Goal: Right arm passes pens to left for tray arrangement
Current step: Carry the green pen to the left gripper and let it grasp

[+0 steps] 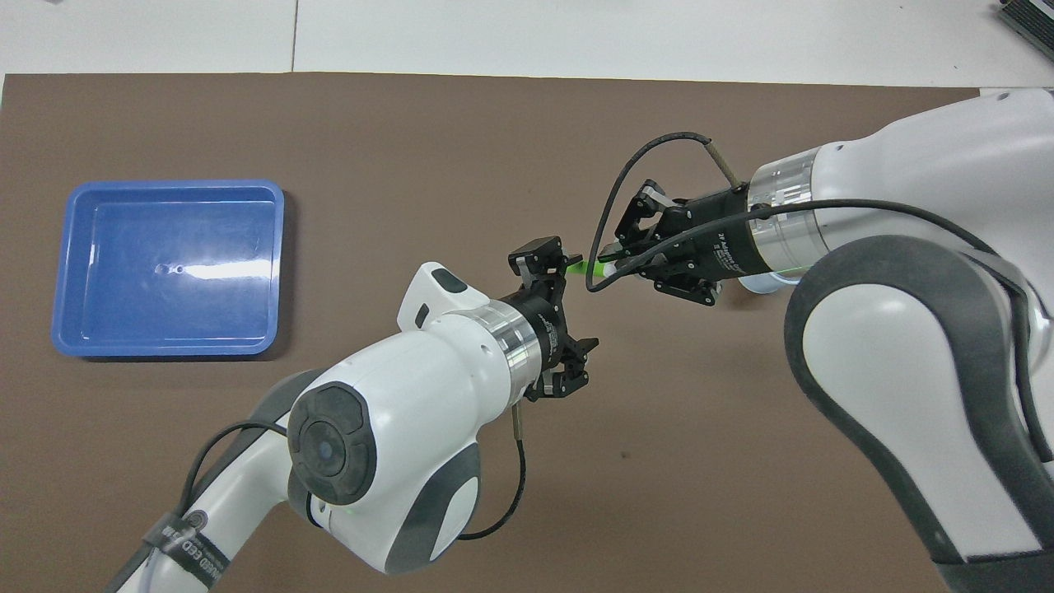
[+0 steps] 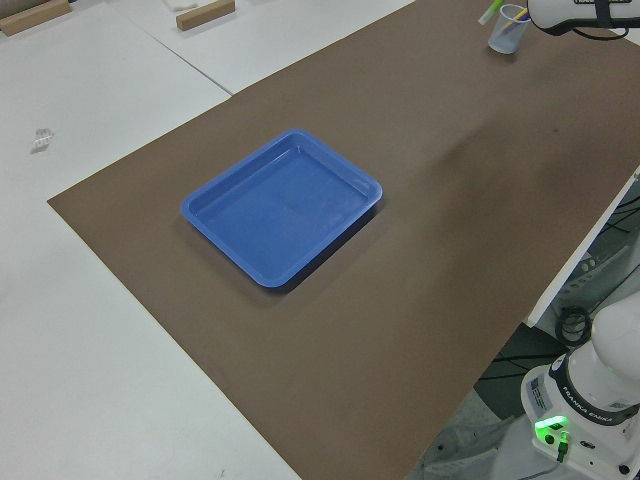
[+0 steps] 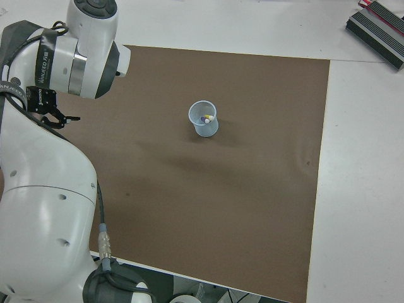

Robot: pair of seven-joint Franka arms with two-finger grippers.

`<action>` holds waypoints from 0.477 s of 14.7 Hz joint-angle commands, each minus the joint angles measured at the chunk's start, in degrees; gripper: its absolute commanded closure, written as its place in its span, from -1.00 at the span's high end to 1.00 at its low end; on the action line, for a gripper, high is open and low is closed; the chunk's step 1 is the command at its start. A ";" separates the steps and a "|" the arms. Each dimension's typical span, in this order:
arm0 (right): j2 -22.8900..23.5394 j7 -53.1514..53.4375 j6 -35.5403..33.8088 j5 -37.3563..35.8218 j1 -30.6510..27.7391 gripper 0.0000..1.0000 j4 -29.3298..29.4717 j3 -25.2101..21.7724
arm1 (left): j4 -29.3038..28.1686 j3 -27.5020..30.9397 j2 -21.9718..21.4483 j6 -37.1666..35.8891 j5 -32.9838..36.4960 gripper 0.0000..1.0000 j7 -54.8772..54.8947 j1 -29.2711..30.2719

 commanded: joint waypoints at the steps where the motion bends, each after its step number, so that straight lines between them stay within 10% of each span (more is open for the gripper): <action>1: 0.76 0.40 2.14 1.49 0.49 -0.71 -0.35 -0.12 | 1.07 0.79 2.48 2.17 -0.77 1.00 0.06 -0.20; 7: 0.76 0.31 2.32 1.49 0.76 -0.71 -0.35 -0.12 | 1.68 0.88 3.80 3.93 -0.85 0.60 -0.90 0.51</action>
